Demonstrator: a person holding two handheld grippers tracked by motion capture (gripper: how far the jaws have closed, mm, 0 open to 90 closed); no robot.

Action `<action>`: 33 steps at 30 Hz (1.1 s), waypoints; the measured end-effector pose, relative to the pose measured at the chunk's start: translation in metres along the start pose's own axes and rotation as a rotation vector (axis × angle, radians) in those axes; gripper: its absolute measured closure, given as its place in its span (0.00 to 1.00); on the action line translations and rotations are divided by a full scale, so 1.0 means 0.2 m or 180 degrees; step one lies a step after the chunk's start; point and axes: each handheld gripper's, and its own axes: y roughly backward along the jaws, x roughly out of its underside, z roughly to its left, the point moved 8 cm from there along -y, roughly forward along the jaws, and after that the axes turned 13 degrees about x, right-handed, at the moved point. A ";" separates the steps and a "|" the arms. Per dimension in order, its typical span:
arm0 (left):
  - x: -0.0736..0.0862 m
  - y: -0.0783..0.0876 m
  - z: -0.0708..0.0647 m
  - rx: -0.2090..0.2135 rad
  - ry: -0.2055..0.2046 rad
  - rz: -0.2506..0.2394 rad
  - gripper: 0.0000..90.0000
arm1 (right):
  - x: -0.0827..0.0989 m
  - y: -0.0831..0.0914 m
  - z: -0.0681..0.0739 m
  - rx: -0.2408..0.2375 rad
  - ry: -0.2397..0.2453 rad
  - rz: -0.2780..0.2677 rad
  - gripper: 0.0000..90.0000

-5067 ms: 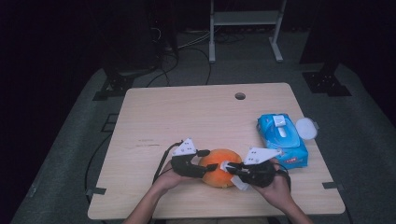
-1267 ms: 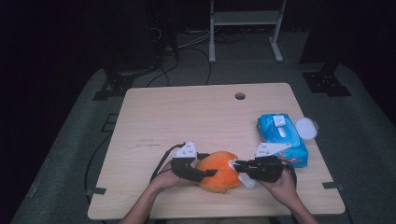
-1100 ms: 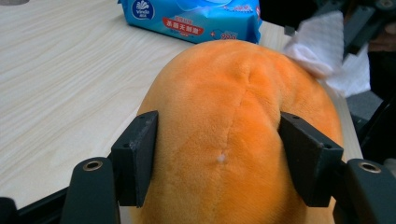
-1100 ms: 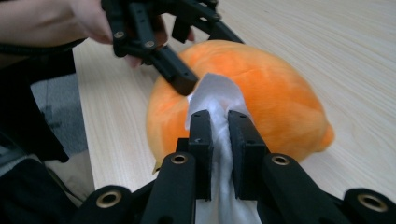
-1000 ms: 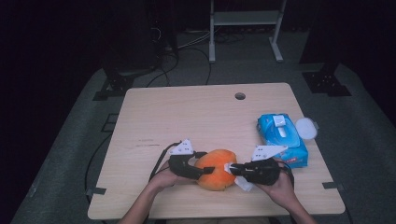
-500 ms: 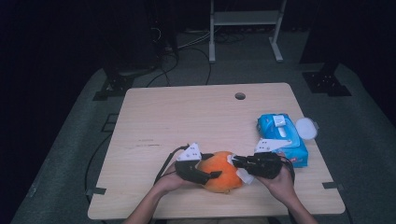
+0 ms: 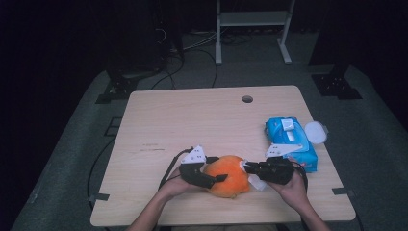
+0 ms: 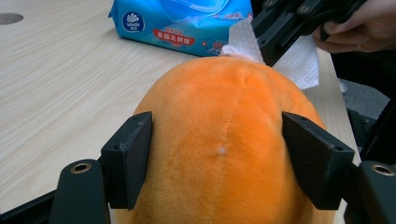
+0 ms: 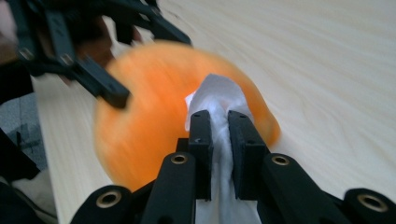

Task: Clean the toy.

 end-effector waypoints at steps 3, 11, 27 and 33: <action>-0.02 -0.04 -0.04 -0.0036 -0.0156 0.0060 0.30 | -0.06 0.02 0.06 -0.0077 0.0100 -0.0145 0.88; -0.03 0.02 -0.02 0.0023 -0.0155 -0.0006 0.15 | -0.03 0.01 0.06 -0.0095 0.0151 -0.0058 0.88; -0.14 -0.02 -0.11 -0.0142 -0.0485 -0.0056 0.42 | -0.13 0.06 0.13 -0.0069 0.0302 -0.0290 0.88; -0.08 0.02 -0.04 -0.0080 -0.0169 -0.0061 0.18 | -0.05 0.02 0.08 -0.0122 0.0222 -0.0105 0.88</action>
